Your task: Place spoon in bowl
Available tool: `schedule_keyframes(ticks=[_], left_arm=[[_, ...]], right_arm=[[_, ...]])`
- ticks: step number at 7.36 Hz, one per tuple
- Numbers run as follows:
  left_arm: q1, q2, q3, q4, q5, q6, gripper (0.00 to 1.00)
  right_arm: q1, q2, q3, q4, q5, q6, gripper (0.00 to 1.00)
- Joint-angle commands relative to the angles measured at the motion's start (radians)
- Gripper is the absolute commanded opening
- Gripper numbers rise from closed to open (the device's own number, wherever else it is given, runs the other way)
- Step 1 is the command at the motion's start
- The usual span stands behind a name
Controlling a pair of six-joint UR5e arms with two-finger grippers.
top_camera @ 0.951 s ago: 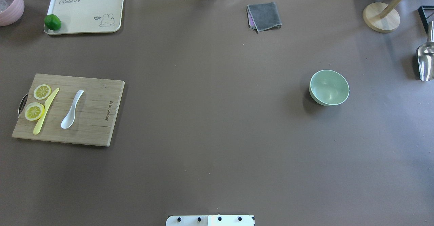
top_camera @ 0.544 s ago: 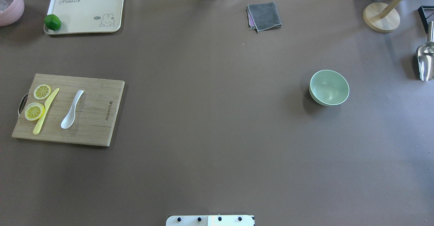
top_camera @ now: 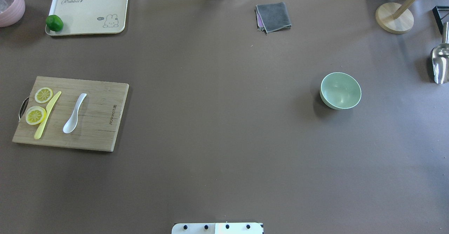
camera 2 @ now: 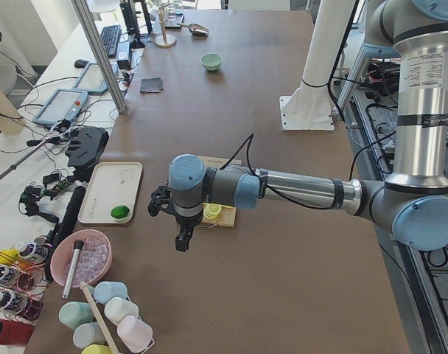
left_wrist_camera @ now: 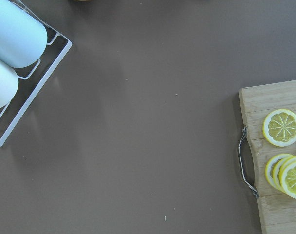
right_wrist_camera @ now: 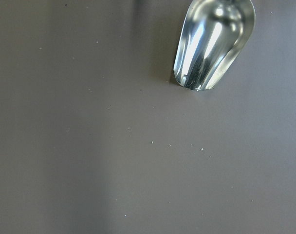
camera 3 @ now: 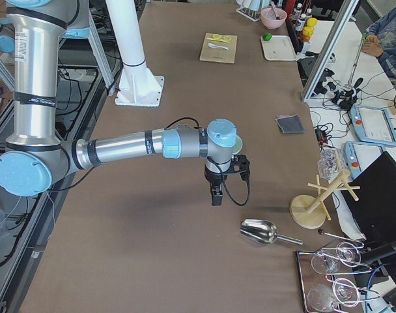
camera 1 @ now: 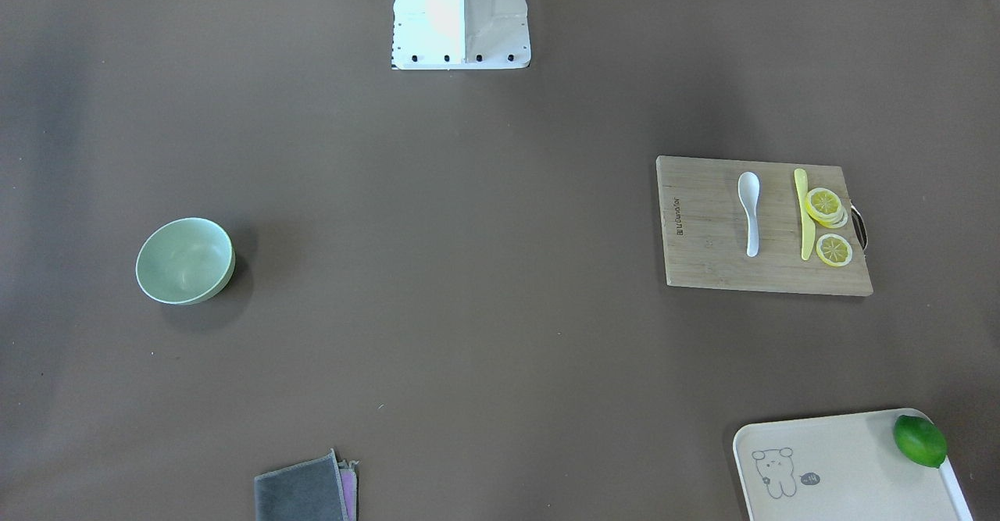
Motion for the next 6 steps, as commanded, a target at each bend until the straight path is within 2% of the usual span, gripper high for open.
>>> schedule_keyframes(ticks=[1, 4, 5, 6], left_arm=[[0.001, -0.001, -0.005, -0.003, 0.004, -0.025, 0.98], [0.012, -0.002, -0.023, -0.078, -0.002, -0.226, 0.98], [0.028, -0.004, -0.023, -0.096, -0.004, -0.268, 0.98], [0.060, -0.005, -0.039, -0.113, -0.004, -0.339, 0.98]], right_arm=[[-0.002, 0.007, -0.002, 0.022, 0.014, 0.005, 1.00], [-0.012, 0.005, 0.004, 0.121, 0.053, 0.031, 1.00], [-0.072, 0.034, 0.004, 0.125, 0.081, 0.148, 1.00], [-0.150, 0.063, 0.000, 0.198, 0.077, 0.285, 1.00]])
